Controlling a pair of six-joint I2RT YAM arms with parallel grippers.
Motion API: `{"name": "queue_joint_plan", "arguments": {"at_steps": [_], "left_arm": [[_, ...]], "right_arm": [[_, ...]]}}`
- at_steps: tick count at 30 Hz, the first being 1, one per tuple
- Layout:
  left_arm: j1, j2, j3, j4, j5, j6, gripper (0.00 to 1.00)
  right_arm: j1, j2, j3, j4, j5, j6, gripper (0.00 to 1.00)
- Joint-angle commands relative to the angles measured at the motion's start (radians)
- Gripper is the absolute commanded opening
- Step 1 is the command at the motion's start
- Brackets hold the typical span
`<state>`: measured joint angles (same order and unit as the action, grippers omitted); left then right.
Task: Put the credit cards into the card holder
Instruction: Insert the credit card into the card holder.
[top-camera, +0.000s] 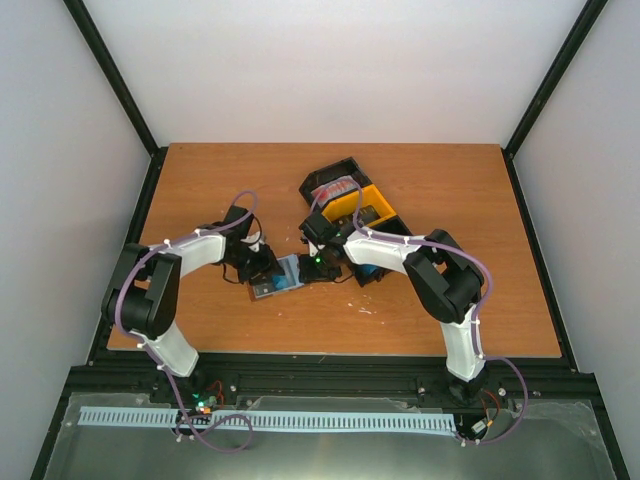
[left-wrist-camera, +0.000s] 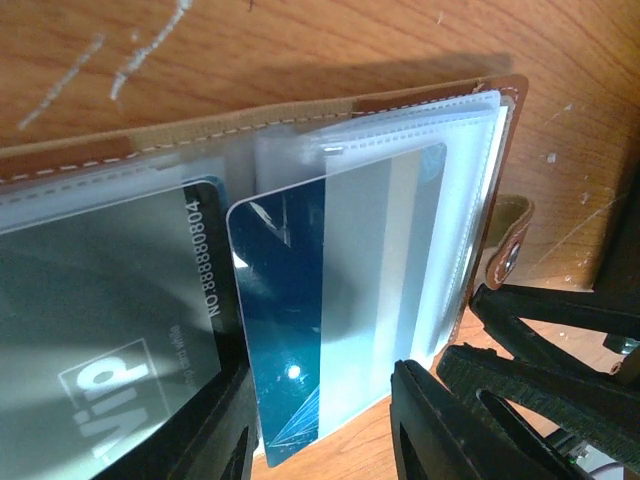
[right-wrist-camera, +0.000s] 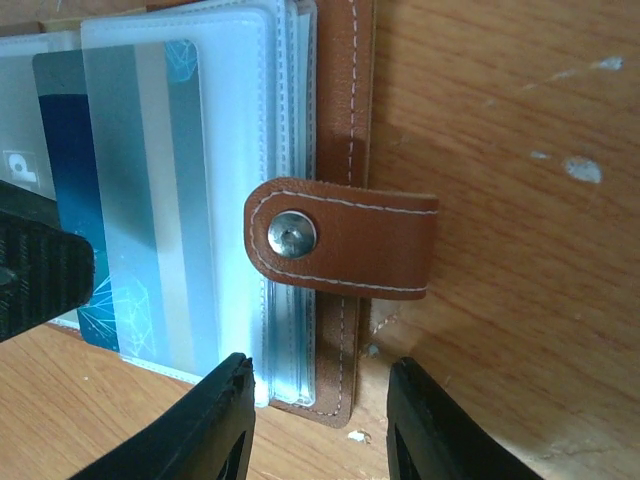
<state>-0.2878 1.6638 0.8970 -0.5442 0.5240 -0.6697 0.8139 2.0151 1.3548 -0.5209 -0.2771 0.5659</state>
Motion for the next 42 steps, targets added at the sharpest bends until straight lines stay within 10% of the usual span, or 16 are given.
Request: {"name": "queue_joint_plan", "arguments": {"at_steps": [1,8,18,27,42], "left_arm": [[-0.005,0.017,0.036,0.030,0.032,0.022,0.39],[-0.005,0.032,-0.017,0.178,0.175,0.030,0.41],[-0.005,-0.022,0.033,-0.004,-0.020,0.052,0.43],[-0.005,-0.009,0.019,0.020,-0.016,0.048,0.13],[-0.005,0.055,-0.009,0.045,-0.024,0.058,0.07]], "right_arm": [[-0.002,0.010,0.023,-0.002,0.025,0.000,0.38],[-0.004,0.001,0.023,0.002,0.036,0.000,0.37],[-0.006,-0.041,0.028,0.012,0.027,0.009,0.33],[-0.005,-0.015,0.055,0.022,0.000,0.010,0.20],[-0.005,0.027,0.082,0.032,-0.072,0.009,0.24]]}}
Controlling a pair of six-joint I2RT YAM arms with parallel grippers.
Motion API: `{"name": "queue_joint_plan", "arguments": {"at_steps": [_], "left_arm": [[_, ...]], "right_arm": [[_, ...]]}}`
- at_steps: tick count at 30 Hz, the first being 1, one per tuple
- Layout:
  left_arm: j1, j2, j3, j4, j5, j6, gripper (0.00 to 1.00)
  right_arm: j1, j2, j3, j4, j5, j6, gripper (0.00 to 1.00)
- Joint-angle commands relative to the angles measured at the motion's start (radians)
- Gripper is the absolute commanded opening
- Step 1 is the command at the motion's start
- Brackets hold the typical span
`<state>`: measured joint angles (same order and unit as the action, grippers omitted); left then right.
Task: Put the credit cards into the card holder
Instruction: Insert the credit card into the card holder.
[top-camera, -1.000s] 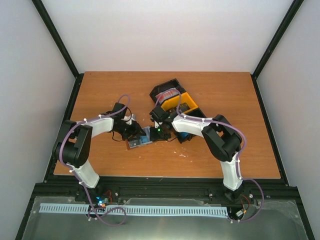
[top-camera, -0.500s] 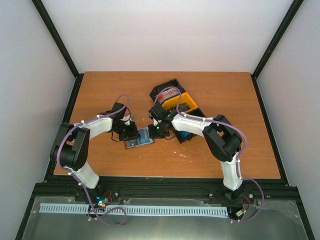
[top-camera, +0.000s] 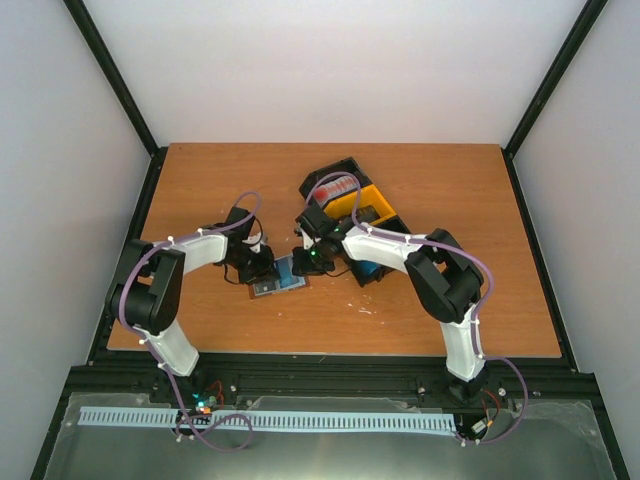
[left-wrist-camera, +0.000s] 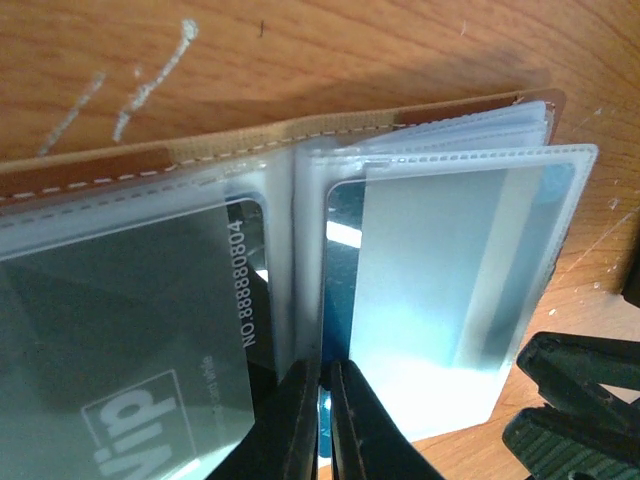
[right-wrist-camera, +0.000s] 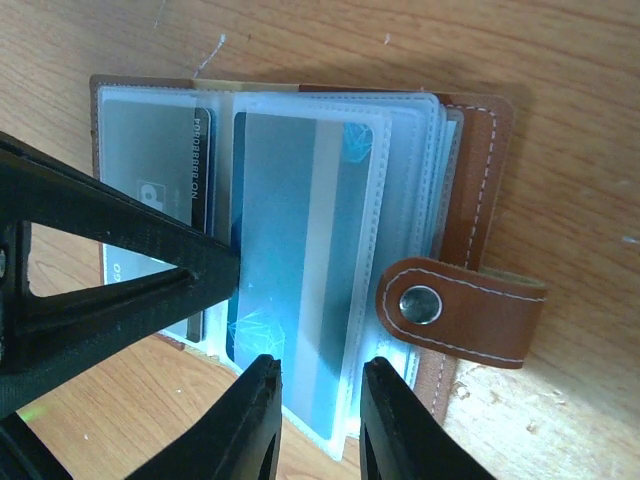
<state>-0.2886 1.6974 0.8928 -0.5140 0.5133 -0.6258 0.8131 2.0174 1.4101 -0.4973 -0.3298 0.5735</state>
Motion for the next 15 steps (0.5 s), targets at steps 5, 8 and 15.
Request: {"name": "queue_joint_plan", "arguments": {"at_steps": [5,8,15], "left_arm": [[-0.004,0.028,-0.013,0.019,-0.020,0.014,0.07],[-0.004,0.033,-0.015,0.019,-0.024,0.014,0.07],[-0.004,0.045,-0.018,0.025,-0.029,0.014,0.07]], "right_arm": [[-0.005,0.040,0.037,0.004,-0.038,-0.002,0.24],[-0.005,0.052,0.047,-0.011,-0.038,-0.004,0.25],[-0.005,0.064,0.050,-0.012,-0.066,-0.011,0.27]]}}
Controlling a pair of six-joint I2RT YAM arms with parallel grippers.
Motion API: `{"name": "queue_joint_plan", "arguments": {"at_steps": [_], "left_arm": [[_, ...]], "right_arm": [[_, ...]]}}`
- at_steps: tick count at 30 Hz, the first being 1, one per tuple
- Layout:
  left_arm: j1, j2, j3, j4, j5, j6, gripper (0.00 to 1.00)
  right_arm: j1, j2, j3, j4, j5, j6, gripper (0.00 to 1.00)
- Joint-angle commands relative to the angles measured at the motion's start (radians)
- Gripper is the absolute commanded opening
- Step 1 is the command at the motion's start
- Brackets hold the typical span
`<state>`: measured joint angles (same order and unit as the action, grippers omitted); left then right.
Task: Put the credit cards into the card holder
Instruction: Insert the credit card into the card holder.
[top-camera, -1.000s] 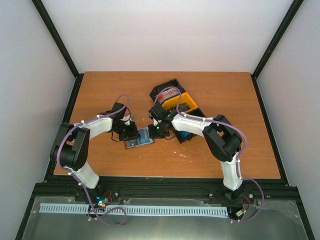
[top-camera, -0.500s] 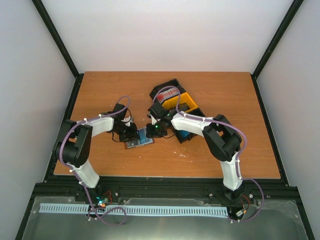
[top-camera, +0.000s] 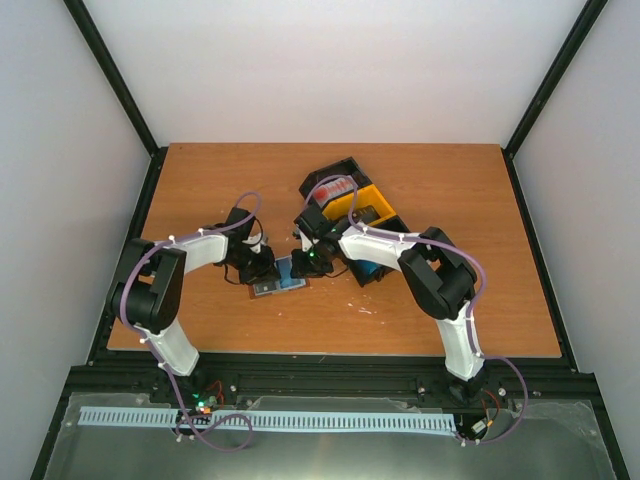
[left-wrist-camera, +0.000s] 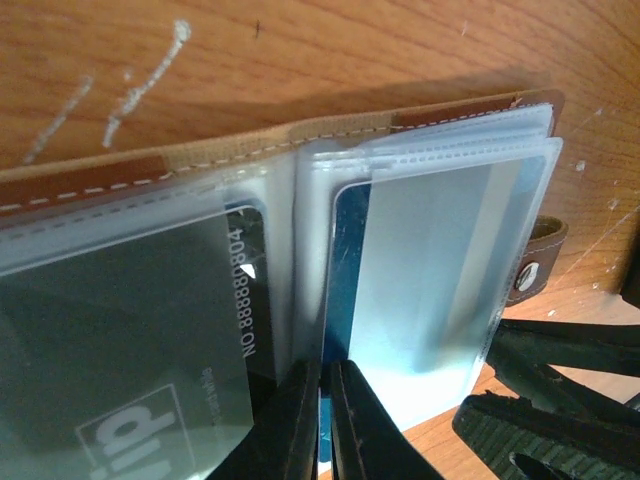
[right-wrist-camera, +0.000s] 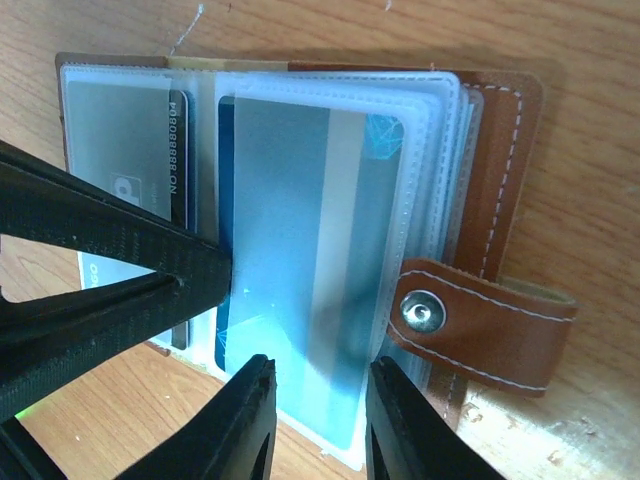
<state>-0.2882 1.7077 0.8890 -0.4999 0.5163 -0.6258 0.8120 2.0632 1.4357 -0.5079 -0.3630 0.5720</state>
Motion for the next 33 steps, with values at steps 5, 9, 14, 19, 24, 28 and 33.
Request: {"name": "queue_joint_plan", "arguments": {"at_steps": [5,9,14,19,24,28,33], "left_arm": [[-0.005,0.039,-0.014,0.011,-0.039,0.012,0.07],[-0.005,0.043,-0.016,0.010,-0.044,0.011,0.07],[-0.005,0.046,-0.013,0.011,-0.043,0.009,0.07],[-0.005,0.049,-0.010,0.014,-0.038,0.008,0.07],[-0.005,0.051,-0.013,0.019,-0.034,0.008,0.07],[-0.005,0.052,-0.015,0.020,-0.034,0.008,0.07],[-0.005,0.054,-0.016,0.023,-0.034,0.006,0.07]], "right_arm": [[-0.004,0.017,0.037,-0.043,0.024,-0.004,0.27],[-0.004,0.013,0.047,-0.080,0.097,-0.008,0.28],[-0.003,0.015,0.039,-0.048,0.020,-0.015,0.28],[-0.002,0.028,0.036,-0.019,-0.055,-0.023,0.28],[-0.002,0.049,0.054,-0.040,-0.071,-0.034,0.28],[-0.002,0.042,0.050,-0.028,-0.091,-0.034,0.28],[-0.002,0.029,0.049,-0.027,-0.080,-0.022,0.28]]}}
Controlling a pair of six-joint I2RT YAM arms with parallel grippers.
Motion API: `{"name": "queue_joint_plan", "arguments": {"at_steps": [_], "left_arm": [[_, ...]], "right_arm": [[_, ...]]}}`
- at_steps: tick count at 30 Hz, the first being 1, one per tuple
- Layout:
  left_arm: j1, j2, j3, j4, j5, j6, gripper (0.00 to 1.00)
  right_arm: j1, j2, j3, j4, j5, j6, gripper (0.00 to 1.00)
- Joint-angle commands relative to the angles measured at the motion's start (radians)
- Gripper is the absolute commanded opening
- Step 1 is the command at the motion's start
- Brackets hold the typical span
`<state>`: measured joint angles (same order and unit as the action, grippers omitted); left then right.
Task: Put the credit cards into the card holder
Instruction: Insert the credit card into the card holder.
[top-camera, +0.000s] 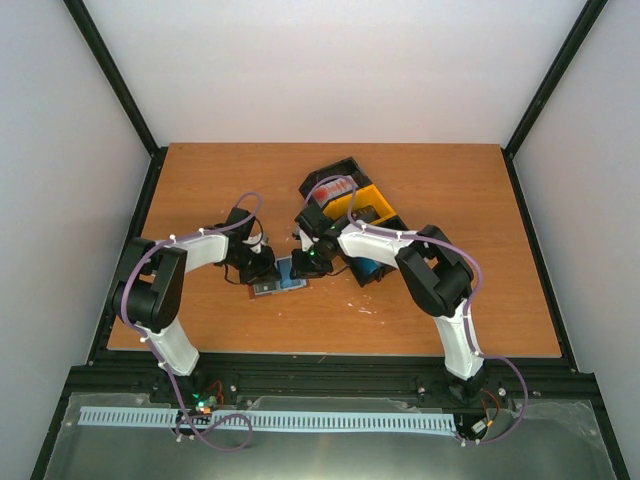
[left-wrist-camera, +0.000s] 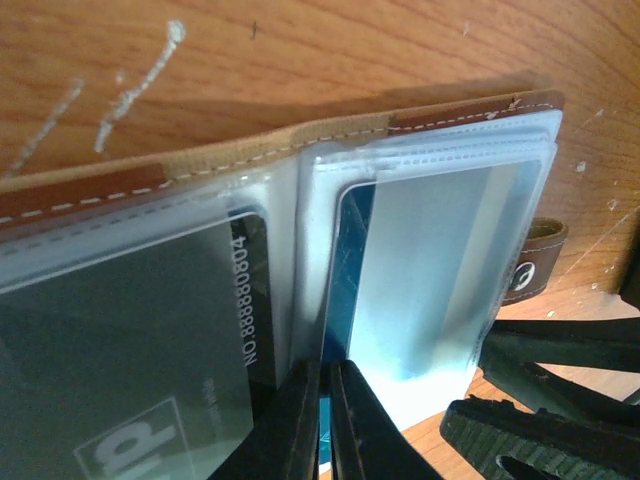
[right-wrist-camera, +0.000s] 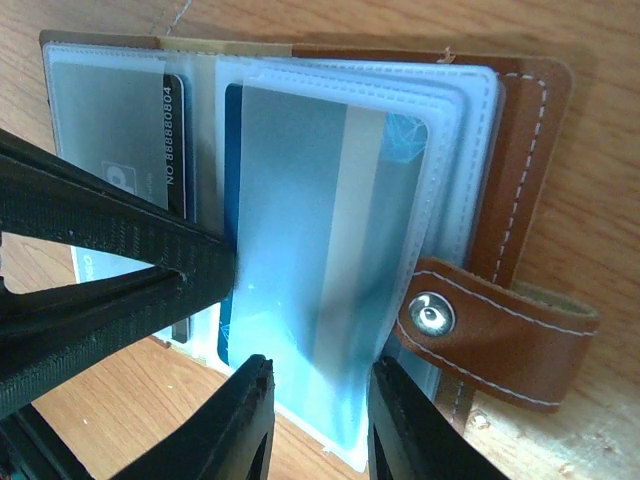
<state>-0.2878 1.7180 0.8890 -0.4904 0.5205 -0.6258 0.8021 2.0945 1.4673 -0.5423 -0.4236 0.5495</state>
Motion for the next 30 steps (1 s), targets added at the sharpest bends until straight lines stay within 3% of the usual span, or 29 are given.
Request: {"name": "queue_joint_plan", "arguments": {"at_steps": [1,5,9,23,30], "left_arm": [[-0.006,0.045,-0.016,0.013,-0.039,0.006,0.07],[-0.005,0.046,-0.019,0.015,-0.041,0.007,0.07],[-0.005,0.049,-0.021,0.016,-0.045,0.008,0.07],[-0.005,0.041,-0.018,0.017,-0.040,0.003,0.07],[-0.005,-0.061,0.017,-0.055,-0.148,-0.039,0.12]], "right_arm": [[0.008,-0.005,0.020,-0.002,0.013,0.004,0.28],[0.008,-0.008,0.030,-0.063,0.143,0.007,0.30],[0.008,-0.005,0.025,-0.060,0.143,0.014,0.30],[0.010,-0.020,-0.007,0.078,-0.104,-0.003,0.28],[0.010,-0.040,-0.021,0.147,-0.176,0.006,0.30]]}}
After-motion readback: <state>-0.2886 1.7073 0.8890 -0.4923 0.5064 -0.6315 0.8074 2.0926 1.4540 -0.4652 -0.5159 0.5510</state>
